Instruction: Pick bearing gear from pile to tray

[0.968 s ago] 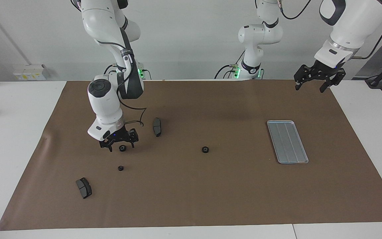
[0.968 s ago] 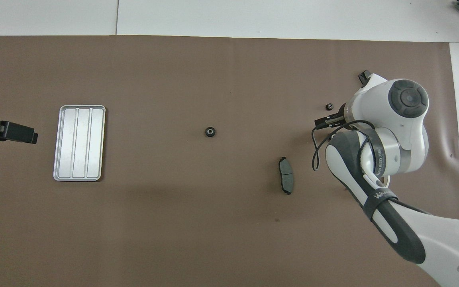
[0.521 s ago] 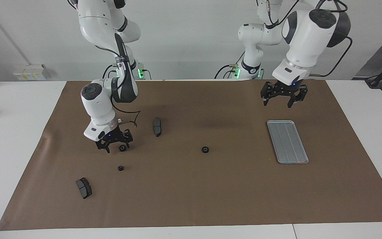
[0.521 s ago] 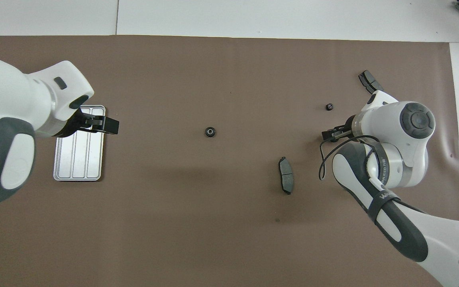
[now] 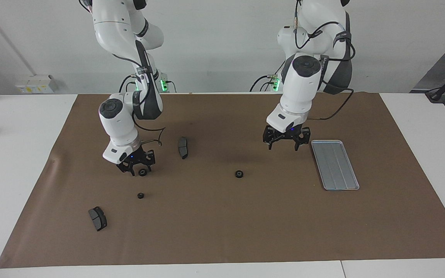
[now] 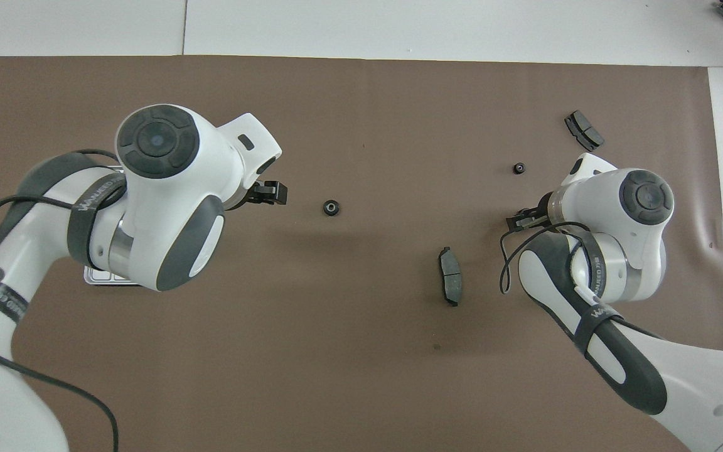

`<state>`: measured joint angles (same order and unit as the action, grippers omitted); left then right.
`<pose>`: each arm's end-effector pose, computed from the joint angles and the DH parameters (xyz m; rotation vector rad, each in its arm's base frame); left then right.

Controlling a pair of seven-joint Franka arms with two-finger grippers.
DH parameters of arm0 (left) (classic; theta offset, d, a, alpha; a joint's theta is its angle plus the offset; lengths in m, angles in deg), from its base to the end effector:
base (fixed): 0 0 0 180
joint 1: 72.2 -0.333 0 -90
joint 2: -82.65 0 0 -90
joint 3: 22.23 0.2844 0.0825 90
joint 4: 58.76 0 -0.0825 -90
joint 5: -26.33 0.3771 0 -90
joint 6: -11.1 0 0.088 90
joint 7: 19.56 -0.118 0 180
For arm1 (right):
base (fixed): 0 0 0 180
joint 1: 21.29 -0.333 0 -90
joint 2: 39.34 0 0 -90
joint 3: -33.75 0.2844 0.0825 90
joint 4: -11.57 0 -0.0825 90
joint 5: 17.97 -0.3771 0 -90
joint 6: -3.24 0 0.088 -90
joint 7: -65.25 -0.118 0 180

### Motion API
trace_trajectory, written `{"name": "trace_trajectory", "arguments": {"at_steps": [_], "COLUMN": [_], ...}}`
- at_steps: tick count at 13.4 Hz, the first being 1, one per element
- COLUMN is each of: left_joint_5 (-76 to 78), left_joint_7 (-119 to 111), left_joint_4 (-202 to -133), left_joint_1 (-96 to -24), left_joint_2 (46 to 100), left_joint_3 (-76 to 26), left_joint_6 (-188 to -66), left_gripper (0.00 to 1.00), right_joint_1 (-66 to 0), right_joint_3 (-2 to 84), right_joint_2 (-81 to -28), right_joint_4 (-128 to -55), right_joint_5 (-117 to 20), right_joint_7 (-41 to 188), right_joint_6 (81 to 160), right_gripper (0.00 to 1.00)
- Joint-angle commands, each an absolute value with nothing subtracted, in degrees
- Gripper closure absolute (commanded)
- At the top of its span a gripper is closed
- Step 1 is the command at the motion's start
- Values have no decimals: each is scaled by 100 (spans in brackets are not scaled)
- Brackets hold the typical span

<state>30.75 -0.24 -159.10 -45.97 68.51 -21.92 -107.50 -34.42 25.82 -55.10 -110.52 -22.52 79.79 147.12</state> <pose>0.5625 -0.2683 0.3963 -3.0922 0.2322 -0.1449 0.5687 0.0516 0.2535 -3.0998 -0.4528 -0.1716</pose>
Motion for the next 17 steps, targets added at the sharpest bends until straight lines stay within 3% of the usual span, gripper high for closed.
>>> {"name": "trace_trajectory", "arguments": {"at_steps": [1, 3, 6, 9, 12, 17], "left_joint_5": [3371, 3354, 3319, 3204, 3204, 3204], "left_joint_7": [654, 768, 954, 1033, 1068, 1077], "left_joint_4": [-15035, -14964, -14954, -15375, -15605, -16009], "left_joint_1": [-4294, -4180, -4074, -3960, -3837, -3740], "left_joint_2": [5823, 5524, 5268, 5320, 5399, 5505], "left_joint_3": [-2100, -2091, -2117, -2126, -2126, -2126], "left_joint_6": [-11017, -11290, -11913, -12396, -12557, -12935], "left_gripper": [0, 0, 0, 0, 0, 0], "right_joint_1": [-3386, -3386, -3377, -3430, -3465, -3456], "right_joint_3": [2628, 2628, 2628, 2628, 2654, 2672], "right_joint_2": [-5401, -5428, -5436, -5463, -5384, -5287], "right_joint_4": [-11218, -11227, -11227, -11157, -10920, -10103], "right_joint_5": [-2394, -2394, -2394, -2394, -2394, -2394], "right_joint_7": [8204, 8178, 8152, 8003, 7495, 6921], "right_joint_6": [14765, 14800, 14800, 14791, 14643, 13738], "right_gripper": [43, 47, 66, 100, 100, 100]}}
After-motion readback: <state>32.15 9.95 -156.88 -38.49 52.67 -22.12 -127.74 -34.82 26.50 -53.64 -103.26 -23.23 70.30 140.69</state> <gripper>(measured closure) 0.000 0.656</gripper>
